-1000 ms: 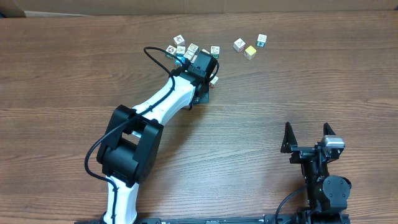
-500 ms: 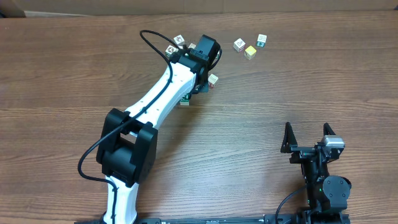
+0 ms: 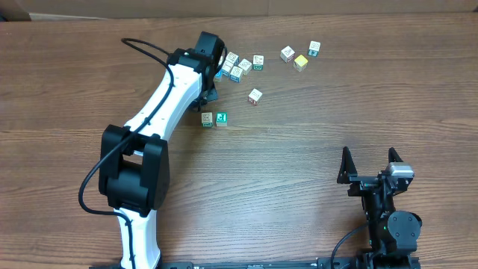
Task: Form a horizontal line
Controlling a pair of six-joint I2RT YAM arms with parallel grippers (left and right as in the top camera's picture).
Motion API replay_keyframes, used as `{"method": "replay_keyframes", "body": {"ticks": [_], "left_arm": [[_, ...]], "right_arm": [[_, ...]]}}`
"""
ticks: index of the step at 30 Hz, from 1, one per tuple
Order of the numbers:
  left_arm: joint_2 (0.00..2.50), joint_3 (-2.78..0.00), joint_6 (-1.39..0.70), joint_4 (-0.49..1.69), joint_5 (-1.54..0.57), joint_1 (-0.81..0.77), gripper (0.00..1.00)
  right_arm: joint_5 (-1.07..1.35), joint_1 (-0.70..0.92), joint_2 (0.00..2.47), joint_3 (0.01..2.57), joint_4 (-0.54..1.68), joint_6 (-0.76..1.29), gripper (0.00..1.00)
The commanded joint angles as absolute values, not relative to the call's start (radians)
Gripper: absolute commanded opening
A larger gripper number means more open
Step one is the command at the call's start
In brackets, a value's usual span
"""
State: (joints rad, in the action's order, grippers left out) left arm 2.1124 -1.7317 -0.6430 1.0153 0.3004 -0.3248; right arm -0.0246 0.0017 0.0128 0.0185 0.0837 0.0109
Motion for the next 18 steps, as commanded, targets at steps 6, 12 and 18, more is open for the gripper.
{"method": "replay_keyframes", "body": {"ticks": [6,12,18], "left_arm": [[2.100,-1.647,-0.680,0.980,0.237,-0.300,0.04],[2.100,-1.640,-0.657,0.949,0.162,-0.308,0.04],[2.100,-1.639,-0.650,0.953,0.159,-0.315,0.04]], "right_arm": [[-0.020,0.006,0.003,0.008,0.082,0.006,1.00],[-0.020,0.006,0.003,0.008,0.081,0.006,1.00],[-0.020,0.006,0.003,0.008,0.082,0.006,1.00]]}}
